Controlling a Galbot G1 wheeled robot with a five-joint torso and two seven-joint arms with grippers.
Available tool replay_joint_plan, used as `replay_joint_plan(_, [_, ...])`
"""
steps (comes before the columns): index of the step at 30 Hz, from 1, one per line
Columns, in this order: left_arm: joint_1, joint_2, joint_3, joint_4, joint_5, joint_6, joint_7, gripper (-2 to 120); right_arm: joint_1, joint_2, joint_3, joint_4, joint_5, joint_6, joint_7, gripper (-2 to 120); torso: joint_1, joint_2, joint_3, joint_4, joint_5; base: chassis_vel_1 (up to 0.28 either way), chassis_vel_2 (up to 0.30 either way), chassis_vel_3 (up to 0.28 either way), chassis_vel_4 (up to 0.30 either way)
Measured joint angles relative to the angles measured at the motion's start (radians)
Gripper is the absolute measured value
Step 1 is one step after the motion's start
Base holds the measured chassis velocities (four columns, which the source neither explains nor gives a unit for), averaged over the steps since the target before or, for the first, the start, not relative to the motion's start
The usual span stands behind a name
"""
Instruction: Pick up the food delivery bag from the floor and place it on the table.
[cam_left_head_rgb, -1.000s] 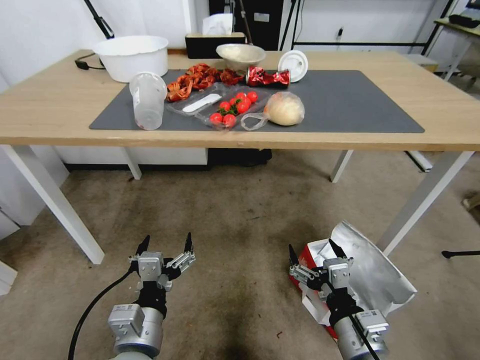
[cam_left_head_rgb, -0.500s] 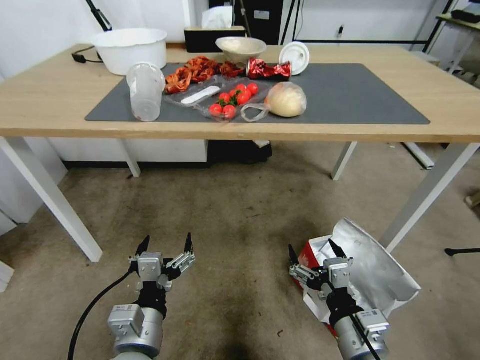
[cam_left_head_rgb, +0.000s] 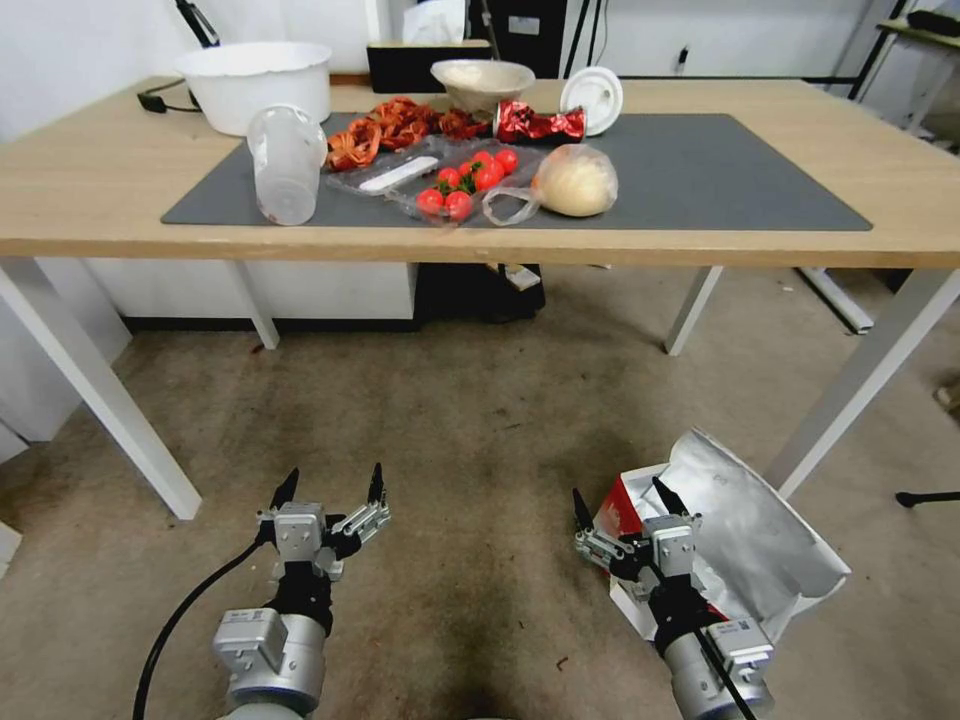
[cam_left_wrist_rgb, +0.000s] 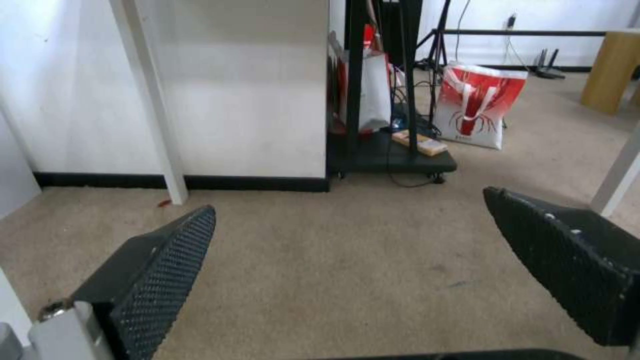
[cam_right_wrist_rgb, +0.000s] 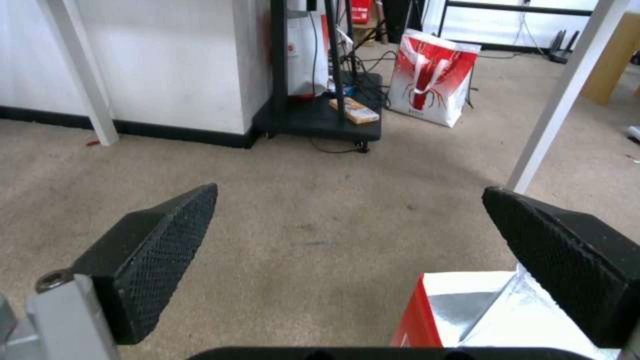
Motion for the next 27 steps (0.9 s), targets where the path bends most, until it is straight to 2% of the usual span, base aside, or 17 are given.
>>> replay_joint_plan(18, [0.004,0.002,-0.002,0.000,0.002,-0.003,0.000,100,0.002,0.000,0.000,-0.007,-0.003,0.004,0.000,100,-0.009,-0.071,-0.062,0.0000,0.0001,0.000,0.000,0.000,0.000])
replay_joint_plan(20, [0.004,0.002,-0.002,0.000,0.002,-0.003,0.000,100,0.002,0.000,0.000,-0.007,-0.003,0.004,0.000,100,-0.009,-0.071,-0.062,0.0000,0.0001,0.000,0.000,0.000,0.000])
replay_joint_plan(21, [0.004,0.002,-0.002,0.001,0.003,-0.003,0.000,100,0.002,0.000,0.000,-0.008,-0.002,0.004,0.000,100,-0.009,-0.082,-0.073,0.0000,0.0001,0.000,0.000,0.000,0.000])
replay_joint_plan(27, [0.002,-0.002,-0.001,0.006,0.004,-0.003,0.002,100,0.007,0.000,0.001,-0.012,0.000,0.003,0.000,100,-0.011,-0.108,-0.098,0.0000,0.0001,0.000,0.000,0.000,0.000])
